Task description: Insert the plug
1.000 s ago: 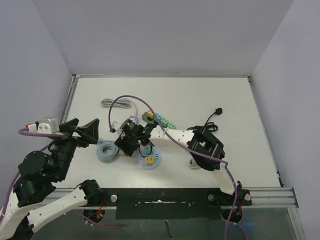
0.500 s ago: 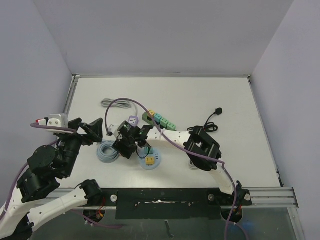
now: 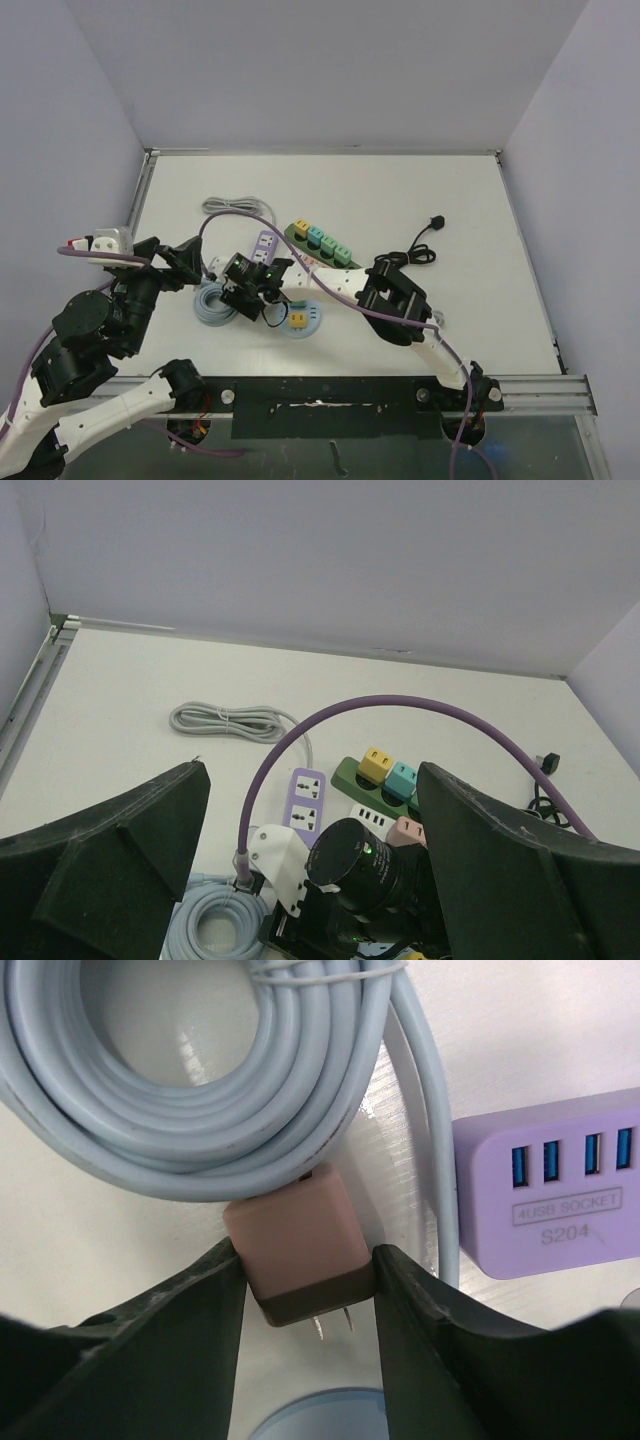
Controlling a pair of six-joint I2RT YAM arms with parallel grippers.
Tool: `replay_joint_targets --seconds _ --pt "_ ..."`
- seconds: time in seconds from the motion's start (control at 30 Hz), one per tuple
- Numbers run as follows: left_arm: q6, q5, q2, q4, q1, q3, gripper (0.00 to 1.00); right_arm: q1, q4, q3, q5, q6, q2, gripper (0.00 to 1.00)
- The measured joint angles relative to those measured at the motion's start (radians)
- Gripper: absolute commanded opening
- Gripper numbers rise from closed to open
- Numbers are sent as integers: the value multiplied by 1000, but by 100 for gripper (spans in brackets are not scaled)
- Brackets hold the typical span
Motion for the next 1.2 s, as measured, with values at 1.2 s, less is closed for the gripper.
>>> replay_joint_targets --seconds 1.2 --pt "-100 321 154 140 -3 -189 89 -20 1212 -1170 294 8 -889 20"
